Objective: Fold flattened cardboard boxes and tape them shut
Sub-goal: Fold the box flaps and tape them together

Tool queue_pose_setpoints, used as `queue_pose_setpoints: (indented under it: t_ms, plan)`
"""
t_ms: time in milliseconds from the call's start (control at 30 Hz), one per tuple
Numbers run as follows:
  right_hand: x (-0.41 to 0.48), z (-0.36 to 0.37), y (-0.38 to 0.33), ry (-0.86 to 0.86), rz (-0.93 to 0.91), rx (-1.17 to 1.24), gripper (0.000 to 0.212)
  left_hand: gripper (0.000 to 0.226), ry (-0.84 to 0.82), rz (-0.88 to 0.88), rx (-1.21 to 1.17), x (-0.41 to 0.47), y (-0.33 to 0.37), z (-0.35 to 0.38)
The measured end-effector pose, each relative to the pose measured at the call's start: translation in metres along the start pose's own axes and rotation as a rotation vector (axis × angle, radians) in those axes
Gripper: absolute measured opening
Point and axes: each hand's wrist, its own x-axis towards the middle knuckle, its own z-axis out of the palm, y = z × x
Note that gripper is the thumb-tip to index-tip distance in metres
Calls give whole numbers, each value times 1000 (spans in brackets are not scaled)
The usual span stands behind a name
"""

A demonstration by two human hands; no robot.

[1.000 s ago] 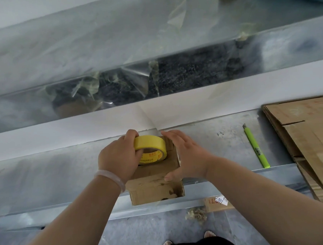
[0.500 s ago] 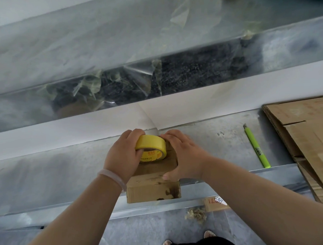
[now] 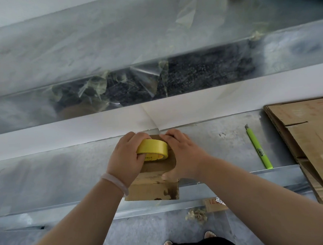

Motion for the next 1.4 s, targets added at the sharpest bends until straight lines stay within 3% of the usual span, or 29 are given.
queue_pose_setpoints:
  t_ms: [133, 300, 867, 1233, 1400]
  plan:
    - [2, 0, -1, -2, 1, -8, 111, 44, -4, 48, 151, 0, 10, 1]
    - [4, 4, -3, 52, -16, 1, 94, 42, 0, -119, 43, 15, 10, -12]
    - [5, -1, 2, 1, -27, 21, 100, 50, -23, 79, 51, 33, 2, -34]
    - [6, -3, 9, -2, -45, -7, 97, 35, -90, 98, 268, 33, 5, -38]
    - [4, 1, 13, 7, -87, 3, 94, 42, -104, 125, 283, 35, 3, -37]
